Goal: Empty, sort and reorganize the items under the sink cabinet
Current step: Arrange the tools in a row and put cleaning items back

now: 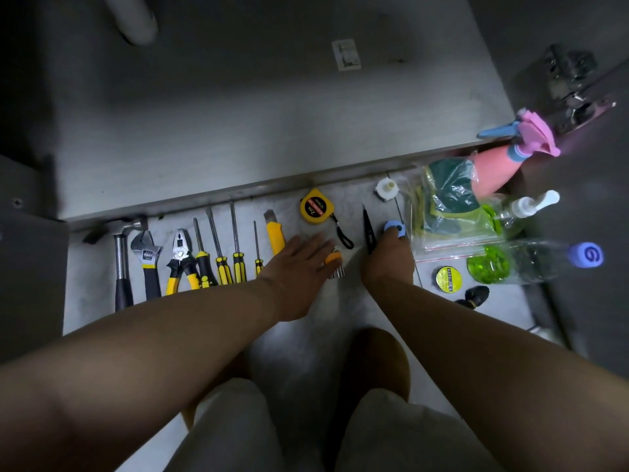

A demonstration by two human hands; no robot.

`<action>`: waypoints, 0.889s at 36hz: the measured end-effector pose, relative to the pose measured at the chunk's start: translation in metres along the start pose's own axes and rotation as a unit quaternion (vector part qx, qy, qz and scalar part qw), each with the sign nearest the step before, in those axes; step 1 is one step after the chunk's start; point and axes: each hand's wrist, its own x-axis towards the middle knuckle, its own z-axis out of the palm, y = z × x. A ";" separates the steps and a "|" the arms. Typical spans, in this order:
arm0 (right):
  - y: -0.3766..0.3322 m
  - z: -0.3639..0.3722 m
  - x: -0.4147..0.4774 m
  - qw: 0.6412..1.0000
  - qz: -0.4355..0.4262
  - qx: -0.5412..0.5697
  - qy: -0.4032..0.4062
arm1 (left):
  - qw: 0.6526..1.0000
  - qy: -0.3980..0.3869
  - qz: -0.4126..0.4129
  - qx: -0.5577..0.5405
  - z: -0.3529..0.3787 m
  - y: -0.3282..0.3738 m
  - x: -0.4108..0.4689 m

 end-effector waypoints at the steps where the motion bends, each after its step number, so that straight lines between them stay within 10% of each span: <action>1: 0.000 0.000 -0.003 1.000 -0.001 -0.005 0.002 | 1.000 0.008 -0.003 -0.004 0.000 -0.001 -0.002; 7: -0.015 -0.012 -0.016 0.987 -0.100 -0.050 -0.118 | 0.995 0.059 -0.044 -0.072 -0.006 -0.014 -0.036; 13: -0.059 -0.075 -0.038 0.863 -0.294 -0.236 -0.336 | 0.974 0.076 -0.145 -0.155 -0.029 -0.043 -0.109; 23: -0.099 -0.220 -0.091 0.840 -0.396 -0.314 -0.199 | 0.858 0.113 -0.335 -0.373 -0.089 -0.059 -0.204; 32: -0.119 -0.199 -0.122 0.789 -0.466 -0.351 -0.190 | 0.715 0.173 -0.422 -0.530 -0.059 -0.047 -0.238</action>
